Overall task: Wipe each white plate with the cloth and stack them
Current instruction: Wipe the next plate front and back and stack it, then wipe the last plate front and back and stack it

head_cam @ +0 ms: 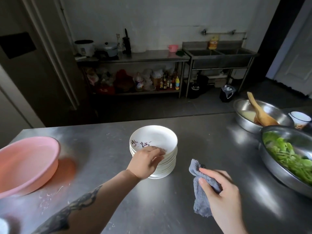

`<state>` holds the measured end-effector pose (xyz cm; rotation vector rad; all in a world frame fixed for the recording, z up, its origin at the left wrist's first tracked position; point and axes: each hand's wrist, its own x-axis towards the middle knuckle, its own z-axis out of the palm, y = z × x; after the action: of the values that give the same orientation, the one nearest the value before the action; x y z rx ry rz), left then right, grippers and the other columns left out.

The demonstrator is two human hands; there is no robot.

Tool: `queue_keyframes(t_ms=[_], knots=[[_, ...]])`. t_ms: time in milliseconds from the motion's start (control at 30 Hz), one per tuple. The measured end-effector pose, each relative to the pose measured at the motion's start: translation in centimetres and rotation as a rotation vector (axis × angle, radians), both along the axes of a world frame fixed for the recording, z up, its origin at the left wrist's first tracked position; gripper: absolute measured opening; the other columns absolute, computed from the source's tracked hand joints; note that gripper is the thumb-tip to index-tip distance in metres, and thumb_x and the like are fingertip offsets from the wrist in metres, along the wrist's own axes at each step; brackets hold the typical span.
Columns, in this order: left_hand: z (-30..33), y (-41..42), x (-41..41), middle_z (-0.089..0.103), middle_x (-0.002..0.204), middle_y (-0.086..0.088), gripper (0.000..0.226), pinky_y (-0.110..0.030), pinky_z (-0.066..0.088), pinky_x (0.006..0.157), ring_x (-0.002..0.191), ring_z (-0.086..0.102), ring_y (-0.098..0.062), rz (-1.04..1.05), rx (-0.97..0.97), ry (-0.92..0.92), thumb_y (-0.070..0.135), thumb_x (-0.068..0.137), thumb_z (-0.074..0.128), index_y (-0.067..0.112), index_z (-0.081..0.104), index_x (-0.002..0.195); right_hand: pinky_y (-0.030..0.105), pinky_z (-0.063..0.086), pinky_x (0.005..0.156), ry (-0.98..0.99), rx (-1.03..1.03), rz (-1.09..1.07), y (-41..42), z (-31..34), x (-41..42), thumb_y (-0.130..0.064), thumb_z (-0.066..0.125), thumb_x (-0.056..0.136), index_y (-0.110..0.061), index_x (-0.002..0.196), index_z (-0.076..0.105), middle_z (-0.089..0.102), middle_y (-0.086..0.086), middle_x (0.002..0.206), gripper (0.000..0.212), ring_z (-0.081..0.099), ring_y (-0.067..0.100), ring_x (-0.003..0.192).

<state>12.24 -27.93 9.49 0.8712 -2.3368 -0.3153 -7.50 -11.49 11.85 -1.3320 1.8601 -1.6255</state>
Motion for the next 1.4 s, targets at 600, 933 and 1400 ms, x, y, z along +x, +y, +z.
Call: queue_keyframes(t_ms=[600,933,1400], knots=[[0.7,14.9,8.1,0.069,0.118,0.012,0.023,-0.034,0.055,0.075,0.099,0.066,-0.011,0.695,0.121,0.229,0.008,0.081,0.077,0.023,0.073,0.098,0.009,0.042,0.082,0.058,0.044,0.295,1.5,-1.0,4.2,0.004,0.077,0.072,-0.026,0.092,0.073,0.062,-0.017,0.096,0.036,0.061,0.003,0.094],[-1.9,27.5,19.9,0.067,0.123,0.012,0.020,-0.031,0.049,0.073,0.074,0.067,-0.029,1.205,0.341,0.103,0.015,0.082,0.077,0.024,0.075,0.099,0.008,0.040,0.082,0.199,0.105,0.667,2.9,-3.9,15.9,-0.004,0.080,0.071,-0.026,0.093,0.072,0.063,-0.017,0.095,0.032,0.059,0.000,0.093],[-6.8,28.2,43.6,0.066,0.120,0.009,0.024,-0.032,0.050,0.075,0.098,0.064,-0.019,1.514,0.476,0.014,0.030,0.092,0.061,0.027,0.065,0.116,0.001,0.036,0.080,0.245,0.164,0.772,5.0,-4.8,34.1,-0.007,0.080,0.073,-0.031,0.089,0.072,0.061,-0.018,0.098,0.030,0.057,-0.003,0.095]])
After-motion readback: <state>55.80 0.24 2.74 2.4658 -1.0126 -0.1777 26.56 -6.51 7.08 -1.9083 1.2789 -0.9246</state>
